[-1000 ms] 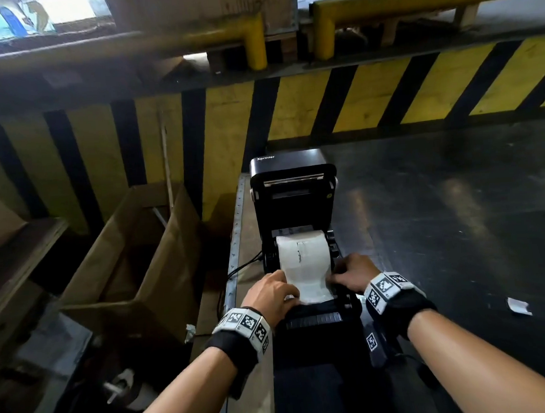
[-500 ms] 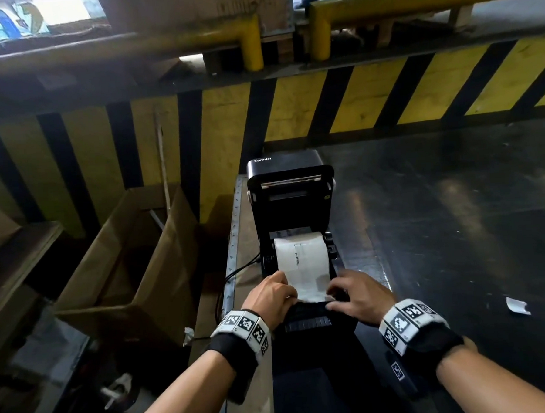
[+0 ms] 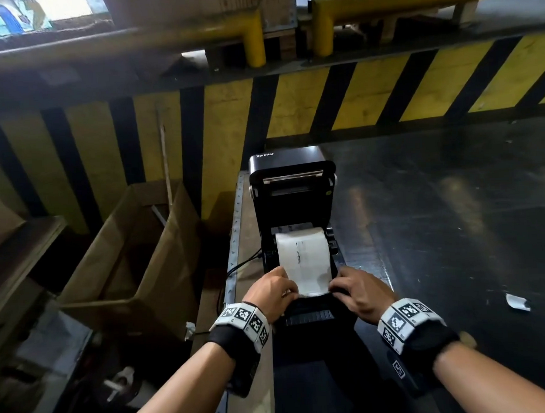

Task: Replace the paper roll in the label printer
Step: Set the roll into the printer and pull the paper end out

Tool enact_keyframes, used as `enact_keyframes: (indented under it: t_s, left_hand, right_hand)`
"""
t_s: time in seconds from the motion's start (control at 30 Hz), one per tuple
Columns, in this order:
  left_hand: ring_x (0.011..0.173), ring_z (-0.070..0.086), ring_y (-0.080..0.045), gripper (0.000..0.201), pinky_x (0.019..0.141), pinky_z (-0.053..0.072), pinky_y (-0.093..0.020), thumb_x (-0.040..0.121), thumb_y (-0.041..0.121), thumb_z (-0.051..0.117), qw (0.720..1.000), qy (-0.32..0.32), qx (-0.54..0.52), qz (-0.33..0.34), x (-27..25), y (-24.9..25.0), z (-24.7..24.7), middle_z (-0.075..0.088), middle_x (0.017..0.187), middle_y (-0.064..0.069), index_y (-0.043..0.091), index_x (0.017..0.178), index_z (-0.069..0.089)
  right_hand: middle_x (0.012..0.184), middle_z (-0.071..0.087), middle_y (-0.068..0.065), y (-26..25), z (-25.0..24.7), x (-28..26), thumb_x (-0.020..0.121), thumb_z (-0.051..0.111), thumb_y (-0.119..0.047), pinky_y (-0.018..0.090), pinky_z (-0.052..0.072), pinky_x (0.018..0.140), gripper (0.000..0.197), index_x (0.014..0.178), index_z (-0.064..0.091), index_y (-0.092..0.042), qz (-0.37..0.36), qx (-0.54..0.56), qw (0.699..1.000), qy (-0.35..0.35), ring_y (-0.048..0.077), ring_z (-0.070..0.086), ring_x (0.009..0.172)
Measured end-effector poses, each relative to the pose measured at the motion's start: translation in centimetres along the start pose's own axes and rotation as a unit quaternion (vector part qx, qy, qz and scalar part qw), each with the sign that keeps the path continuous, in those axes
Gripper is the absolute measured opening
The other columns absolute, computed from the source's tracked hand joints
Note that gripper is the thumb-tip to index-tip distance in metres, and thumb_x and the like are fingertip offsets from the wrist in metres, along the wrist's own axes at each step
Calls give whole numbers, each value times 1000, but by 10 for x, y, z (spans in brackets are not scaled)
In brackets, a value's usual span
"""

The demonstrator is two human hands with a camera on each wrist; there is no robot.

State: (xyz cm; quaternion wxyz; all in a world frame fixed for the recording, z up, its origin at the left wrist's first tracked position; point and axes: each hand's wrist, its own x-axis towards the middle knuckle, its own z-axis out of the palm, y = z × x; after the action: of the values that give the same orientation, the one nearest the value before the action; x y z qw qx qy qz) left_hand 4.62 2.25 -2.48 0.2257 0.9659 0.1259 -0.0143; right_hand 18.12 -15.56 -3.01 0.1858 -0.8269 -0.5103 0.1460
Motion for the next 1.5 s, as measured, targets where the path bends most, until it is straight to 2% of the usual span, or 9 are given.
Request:
enact_keyframes:
  t_s: [0.2, 0.37, 0.57, 0.73, 0.8, 1.0, 1.27, 1.43, 1.5]
  left_hand:
    - [92, 57, -16, 35, 81, 47, -26, 81, 38, 66, 1000, 24, -2, 4, -17, 0, 7, 52, 108, 1, 19, 110, 64]
    - [89, 58, -17, 21, 81, 50, -31, 85, 31, 60, 998, 63, -16, 25, -29, 1, 15, 59, 101, -1, 16, 97, 69]
    - [80, 62, -15, 23, 74, 49, -25, 86, 32, 58, 994, 67, -40, 71, -41, 5, 15, 68, 86, -1, 15, 89, 74]
    - [79, 63, -15, 23, 75, 50, -26, 85, 33, 59, 995, 44, -54, 69, -51, 9, 16, 69, 87, 0, 16, 88, 74]
    - [79, 63, -15, 22, 74, 46, -21, 84, 32, 61, 995, 44, -59, 64, -56, 11, 17, 69, 87, -1, 15, 88, 74]
    - [83, 63, -17, 19, 73, 36, -14, 83, 28, 64, 996, 30, -63, 60, -68, 16, 23, 72, 89, -5, 12, 89, 74]
    - [84, 65, -17, 20, 73, 40, -16, 83, 29, 64, 997, -4, -58, 57, -80, 19, 30, 72, 91, -4, 13, 90, 74]
    - [83, 65, -16, 21, 74, 43, -18, 83, 31, 64, 996, -28, -58, 61, -77, 17, 29, 73, 91, -3, 14, 89, 74]
    - [83, 64, -14, 24, 74, 43, -17, 83, 34, 63, 995, -56, -50, 66, -74, 18, 23, 73, 92, -3, 14, 92, 74]
  right_hand:
    - [101, 58, 4, -4, -1, -10, 90, 50, -25, 26, 45, 72, 22, 101, 64, -12, -21, 0, 1000, -2, 19, 56, 83]
    - [92, 52, -2, -7, -4, -22, 90, 49, -24, 27, 45, 73, 21, 97, 64, -10, -23, 13, 999, -17, 18, 53, 82]
    - [90, 51, -5, -8, -2, -36, 82, 59, -21, 19, 40, 69, 10, 89, 59, -15, -22, 7, 1000, -10, 15, 53, 81]
    - [86, 56, 0, -12, -1, -47, 79, 60, -18, 25, 41, 65, 5, 81, 61, -14, -10, 14, 1000, 16, 16, 51, 74]
    - [86, 59, 1, -12, 0, -53, 81, 61, -22, 23, 40, 64, 8, 82, 64, -14, -10, 26, 999, 21, 14, 51, 73]
    - [82, 57, -6, -15, 4, -72, 82, 63, -31, 31, 48, 70, 14, 84, 70, -18, 0, 43, 999, 12, 11, 53, 73]
    - [85, 65, 1, -19, 13, -83, 80, 65, -27, 28, 48, 73, 13, 81, 72, -16, 12, 35, 999, -32, 12, 56, 76]
    - [86, 63, -4, -18, 8, -78, 79, 66, -24, 6, 36, 65, 11, 87, 72, -18, 31, 38, 995, -86, 3, 53, 72]
    - [92, 66, -4, -15, -2, -74, 76, 69, -22, 8, 42, 71, 19, 95, 70, -20, 52, 77, 985, -143, -1, 55, 73]
